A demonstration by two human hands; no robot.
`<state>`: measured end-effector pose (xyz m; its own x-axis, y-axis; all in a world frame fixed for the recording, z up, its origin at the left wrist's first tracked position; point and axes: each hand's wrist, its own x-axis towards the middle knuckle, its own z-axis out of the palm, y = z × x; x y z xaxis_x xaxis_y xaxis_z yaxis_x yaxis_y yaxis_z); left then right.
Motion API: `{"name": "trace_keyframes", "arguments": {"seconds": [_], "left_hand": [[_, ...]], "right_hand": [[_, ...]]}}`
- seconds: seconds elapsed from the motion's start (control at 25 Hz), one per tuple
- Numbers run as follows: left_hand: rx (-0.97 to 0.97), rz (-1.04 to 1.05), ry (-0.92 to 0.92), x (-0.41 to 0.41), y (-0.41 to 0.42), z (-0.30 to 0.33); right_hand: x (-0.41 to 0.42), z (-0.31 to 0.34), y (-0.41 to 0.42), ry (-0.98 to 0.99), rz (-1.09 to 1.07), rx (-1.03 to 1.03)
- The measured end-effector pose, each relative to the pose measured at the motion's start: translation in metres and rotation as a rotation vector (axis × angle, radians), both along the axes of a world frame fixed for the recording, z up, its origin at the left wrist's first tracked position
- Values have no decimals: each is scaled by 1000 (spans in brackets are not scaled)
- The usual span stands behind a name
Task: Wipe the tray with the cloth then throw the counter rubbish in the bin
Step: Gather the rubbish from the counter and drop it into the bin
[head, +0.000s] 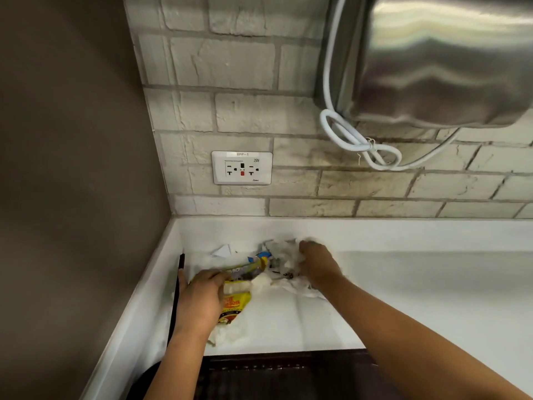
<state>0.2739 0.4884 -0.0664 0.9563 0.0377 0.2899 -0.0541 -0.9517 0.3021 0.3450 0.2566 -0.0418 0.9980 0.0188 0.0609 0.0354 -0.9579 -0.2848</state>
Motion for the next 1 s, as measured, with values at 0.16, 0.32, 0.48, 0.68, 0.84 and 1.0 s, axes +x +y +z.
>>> {"name": "trace_keyframes", "arguments": {"seconds": [0.16, 0.32, 0.48, 0.68, 0.84, 1.0], "left_hand": [[19, -21, -278, -3, -7, 10], [-94, -59, -322, -16, -29, 36], [-298, -95, -227, -32, -52, 58], [-626, -146, -96, -75, -92, 80], [-717, -224, 9, -112, -143, 94], [-855, -383, 147, -162, -195, 94]], "right_hand": [[-15, 39, -22, -330, -46, 437], [-43, 77, -42, -556, -160, 743], [-72, 101, -66, -594, -323, 983], [-132, 112, -106, -608, -428, 1187], [-203, 106, -135, -619, -365, 1245], [-278, 85, -174, -650, -396, 1297]]}}
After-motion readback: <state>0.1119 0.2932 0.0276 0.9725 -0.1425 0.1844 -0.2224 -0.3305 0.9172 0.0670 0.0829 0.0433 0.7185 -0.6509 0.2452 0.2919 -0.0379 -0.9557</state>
